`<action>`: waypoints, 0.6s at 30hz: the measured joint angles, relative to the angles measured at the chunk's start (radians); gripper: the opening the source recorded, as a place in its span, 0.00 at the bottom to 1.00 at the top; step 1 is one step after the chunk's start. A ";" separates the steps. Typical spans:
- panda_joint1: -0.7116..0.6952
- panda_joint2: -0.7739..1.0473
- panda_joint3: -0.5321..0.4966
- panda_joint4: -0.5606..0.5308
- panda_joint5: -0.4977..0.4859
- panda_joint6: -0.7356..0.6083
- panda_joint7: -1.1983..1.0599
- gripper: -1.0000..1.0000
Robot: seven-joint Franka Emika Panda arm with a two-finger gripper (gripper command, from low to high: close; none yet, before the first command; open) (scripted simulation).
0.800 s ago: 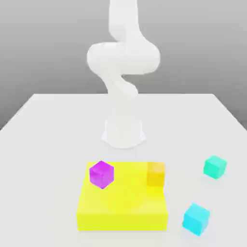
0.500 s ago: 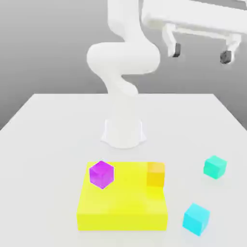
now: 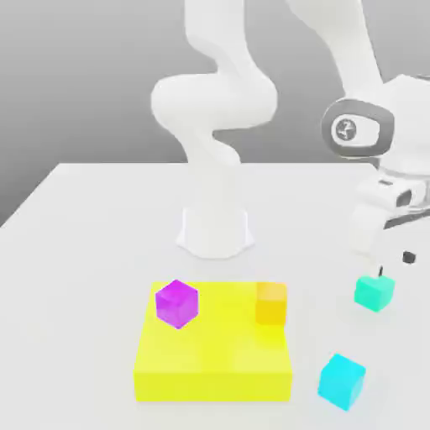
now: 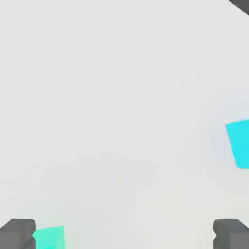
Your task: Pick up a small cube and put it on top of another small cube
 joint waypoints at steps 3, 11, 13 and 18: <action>0.023 0.050 0.008 -0.017 0.015 0.045 0.004 0.50; 0.144 0.184 -0.168 0.021 -0.228 0.129 0.189 0.50; 0.196 0.220 -0.235 0.030 -0.296 0.152 0.239 0.50; 0.319 0.292 -0.388 0.048 -0.419 0.202 0.331 0.00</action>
